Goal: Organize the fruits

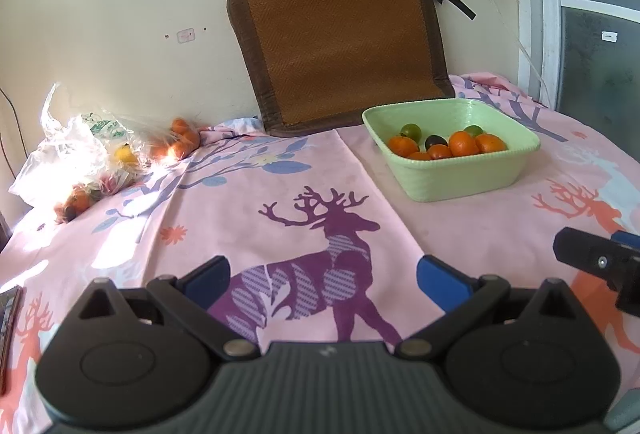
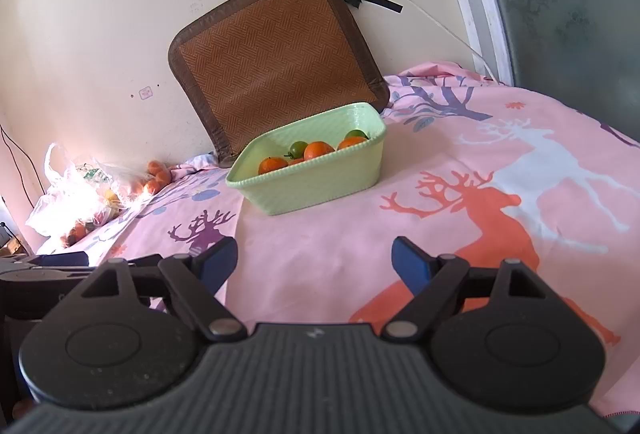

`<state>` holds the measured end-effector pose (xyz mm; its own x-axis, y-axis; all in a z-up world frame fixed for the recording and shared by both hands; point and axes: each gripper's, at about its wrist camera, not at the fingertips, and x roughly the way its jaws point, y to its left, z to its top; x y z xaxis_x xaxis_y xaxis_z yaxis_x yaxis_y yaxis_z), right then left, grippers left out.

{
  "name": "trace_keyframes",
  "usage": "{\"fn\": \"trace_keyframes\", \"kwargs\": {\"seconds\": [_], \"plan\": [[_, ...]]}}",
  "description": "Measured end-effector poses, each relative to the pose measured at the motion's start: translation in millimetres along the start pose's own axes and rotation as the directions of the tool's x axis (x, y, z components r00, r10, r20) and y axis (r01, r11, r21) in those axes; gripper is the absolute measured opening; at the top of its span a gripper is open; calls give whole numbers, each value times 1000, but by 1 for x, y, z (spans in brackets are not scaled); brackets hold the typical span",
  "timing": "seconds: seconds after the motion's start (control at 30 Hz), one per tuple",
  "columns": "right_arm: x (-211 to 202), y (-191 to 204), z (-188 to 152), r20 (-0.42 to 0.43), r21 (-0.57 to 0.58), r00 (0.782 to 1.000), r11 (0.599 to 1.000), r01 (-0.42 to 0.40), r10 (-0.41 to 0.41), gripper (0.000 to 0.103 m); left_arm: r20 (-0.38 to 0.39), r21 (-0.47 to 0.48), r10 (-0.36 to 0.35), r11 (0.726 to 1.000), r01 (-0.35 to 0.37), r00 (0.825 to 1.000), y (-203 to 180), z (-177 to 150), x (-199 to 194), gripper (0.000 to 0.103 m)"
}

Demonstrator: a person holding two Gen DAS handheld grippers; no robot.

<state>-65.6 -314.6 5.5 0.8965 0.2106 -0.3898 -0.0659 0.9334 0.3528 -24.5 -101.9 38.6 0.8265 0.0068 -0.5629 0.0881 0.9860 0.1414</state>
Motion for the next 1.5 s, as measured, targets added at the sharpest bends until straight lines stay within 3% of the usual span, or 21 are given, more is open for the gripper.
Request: {"fn": "trace_keyframes", "kwargs": {"seconds": [1.5], "plan": [[-1, 1, -4, 12, 6, 1000, 1000, -11, 11, 86, -26, -4, 6, 1000, -6, 1000, 1, -4, 3, 103]]}}
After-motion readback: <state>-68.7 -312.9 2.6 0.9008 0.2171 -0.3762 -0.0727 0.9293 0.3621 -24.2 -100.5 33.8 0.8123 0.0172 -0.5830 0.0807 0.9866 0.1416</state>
